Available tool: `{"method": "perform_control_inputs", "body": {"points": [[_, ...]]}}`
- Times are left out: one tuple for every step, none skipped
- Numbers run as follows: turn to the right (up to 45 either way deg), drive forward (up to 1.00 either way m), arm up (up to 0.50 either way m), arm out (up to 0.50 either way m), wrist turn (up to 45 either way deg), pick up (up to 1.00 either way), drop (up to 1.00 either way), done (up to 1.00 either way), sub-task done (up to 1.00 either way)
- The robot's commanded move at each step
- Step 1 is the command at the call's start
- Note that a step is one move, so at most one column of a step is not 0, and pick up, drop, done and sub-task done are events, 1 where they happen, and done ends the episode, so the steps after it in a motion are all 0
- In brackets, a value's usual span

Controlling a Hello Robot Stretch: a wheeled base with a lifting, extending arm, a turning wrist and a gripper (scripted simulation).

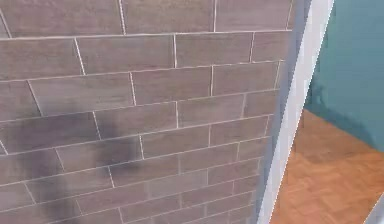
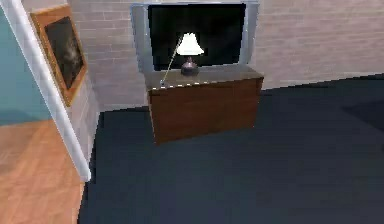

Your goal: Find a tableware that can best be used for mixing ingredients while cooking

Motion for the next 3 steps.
{"method": "perform_control_inputs", "body": {"points": [[45.0, 0.0, 0.0, 0.0, 0.0, 0.0, 0.0, 0.0, 0.0], [6.0, 0.0, 0.0, 0.0, 0.0, 0.0, 0.0, 0.0, 0.0], [0.0, 0.8, 0.0, 0.0, 0.0, 0.0, 0.0, 0.0, 0.0]]}}
